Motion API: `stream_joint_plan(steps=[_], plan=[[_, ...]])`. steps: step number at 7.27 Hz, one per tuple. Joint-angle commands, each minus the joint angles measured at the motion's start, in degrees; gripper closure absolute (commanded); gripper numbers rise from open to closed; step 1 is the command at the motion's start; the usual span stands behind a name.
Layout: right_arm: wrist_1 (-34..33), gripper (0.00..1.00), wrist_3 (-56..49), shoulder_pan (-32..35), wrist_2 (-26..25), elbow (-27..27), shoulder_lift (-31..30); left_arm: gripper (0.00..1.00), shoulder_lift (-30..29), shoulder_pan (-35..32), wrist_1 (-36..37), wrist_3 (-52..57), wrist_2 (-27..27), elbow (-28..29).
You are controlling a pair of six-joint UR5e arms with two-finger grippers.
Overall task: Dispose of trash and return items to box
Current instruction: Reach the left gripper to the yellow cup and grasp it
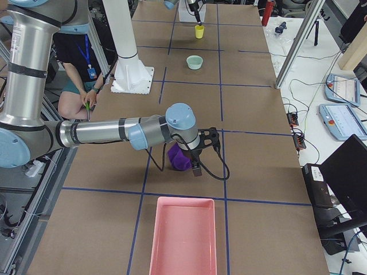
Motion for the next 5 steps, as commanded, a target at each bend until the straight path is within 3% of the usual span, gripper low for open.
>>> stream_joint_plan(steps=[1, 2, 3, 5], plan=[[0.00, 0.00, 0.00, 0.01, -0.03, -0.11, -0.07, 0.50, 0.31, 0.44, 0.08, 1.68, 0.12, 0.47], [0.00, 0.00, -0.09, 0.01, -0.03, -0.20, -0.15, 0.62, 0.13, 0.70, 0.08, 1.68, 0.12, 0.48], [0.00, 0.00, -0.09, 0.01, -0.03, -0.20, -0.15, 0.67, -0.04, 1.40, 0.08, 1.68, 0.12, 0.48], [0.00, 0.00, -0.09, 0.01, -0.03, -0.37, -0.15, 0.69, -1.45, 2.02, 0.08, 1.68, 0.03, 0.48]])
